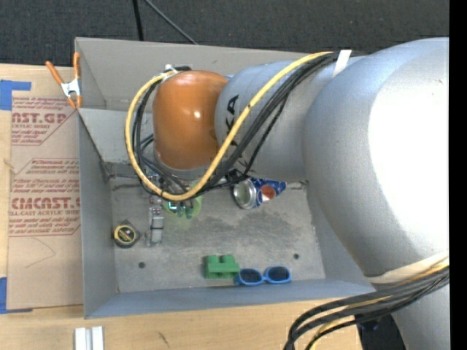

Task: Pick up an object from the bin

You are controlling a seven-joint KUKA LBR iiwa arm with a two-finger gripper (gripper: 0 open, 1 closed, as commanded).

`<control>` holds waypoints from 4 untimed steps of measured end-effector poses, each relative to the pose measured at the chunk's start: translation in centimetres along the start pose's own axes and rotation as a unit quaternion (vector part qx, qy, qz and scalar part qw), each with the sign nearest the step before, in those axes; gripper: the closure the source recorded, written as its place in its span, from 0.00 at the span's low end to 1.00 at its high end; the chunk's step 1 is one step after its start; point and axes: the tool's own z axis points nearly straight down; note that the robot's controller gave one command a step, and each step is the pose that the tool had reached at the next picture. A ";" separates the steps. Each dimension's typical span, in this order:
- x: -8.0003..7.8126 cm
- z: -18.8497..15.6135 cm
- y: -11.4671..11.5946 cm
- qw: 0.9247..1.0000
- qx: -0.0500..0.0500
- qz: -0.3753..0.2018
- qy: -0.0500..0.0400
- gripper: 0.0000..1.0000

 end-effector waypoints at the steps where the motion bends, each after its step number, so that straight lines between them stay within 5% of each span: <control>1: 3.0 6.0 2.5 0.998 0.000 -0.065 -0.001 0.00; 2: 2.7 5.6 2.2 0.998 0.001 -0.064 -0.003 1.00; 3: 2.3 -4.9 0.3 0.998 -0.001 -0.069 -0.008 1.00; 4: 2.5 -4.4 0.3 0.998 0.000 -0.069 -0.004 0.00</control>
Offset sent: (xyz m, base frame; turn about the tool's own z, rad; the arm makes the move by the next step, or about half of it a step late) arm -0.0281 0.0236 -0.0567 -0.1279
